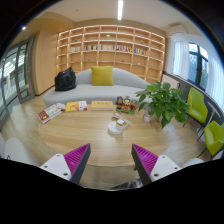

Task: Unplug charger

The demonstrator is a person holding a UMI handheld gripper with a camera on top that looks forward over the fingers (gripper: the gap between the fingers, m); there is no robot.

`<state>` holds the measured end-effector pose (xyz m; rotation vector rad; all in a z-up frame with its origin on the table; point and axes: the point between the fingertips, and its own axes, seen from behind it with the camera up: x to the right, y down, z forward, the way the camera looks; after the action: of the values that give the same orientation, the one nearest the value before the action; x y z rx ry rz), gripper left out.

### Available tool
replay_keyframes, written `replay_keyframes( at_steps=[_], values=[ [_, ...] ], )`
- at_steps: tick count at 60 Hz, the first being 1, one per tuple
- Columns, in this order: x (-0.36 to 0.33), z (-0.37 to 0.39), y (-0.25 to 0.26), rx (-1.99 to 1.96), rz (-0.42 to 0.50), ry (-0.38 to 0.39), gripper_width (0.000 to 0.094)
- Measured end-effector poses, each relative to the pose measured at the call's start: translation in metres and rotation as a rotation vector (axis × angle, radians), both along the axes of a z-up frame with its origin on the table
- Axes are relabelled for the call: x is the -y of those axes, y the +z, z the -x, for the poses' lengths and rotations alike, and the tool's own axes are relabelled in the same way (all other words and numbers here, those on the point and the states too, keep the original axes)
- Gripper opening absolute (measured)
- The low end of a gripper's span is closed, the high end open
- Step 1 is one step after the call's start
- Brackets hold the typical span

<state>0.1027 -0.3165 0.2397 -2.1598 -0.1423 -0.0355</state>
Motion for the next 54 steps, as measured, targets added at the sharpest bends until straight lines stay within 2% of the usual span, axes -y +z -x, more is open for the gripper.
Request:
replay_keyframes(
  at_steps=[9,21,27,36,44,49,54],
  values=[
    [0.0,-0.005,-0.022,0.015,0.041,-0.002,0.0855],
    [-0.041,-0.015,-0.086,0.007,0.072,-0.008,0.0857],
    [-0.08,-0.018,-0.116,-0.036,0.031,-0.028,0.0859],
    [-0.166,-0.03,-0.144,-0.055,-0.094,-0.068,0.086],
    [-0.242,-0.034,-0.156,-0.047,-0.201,-0.055,0.0843],
    [-0.281,-0.041,-0.171,-0.027,-0.213,-0.082,0.0817],
    [-0.311,-0.045,-0.188,-0.038,-0.173,-0.104,0.0773]
  ],
)
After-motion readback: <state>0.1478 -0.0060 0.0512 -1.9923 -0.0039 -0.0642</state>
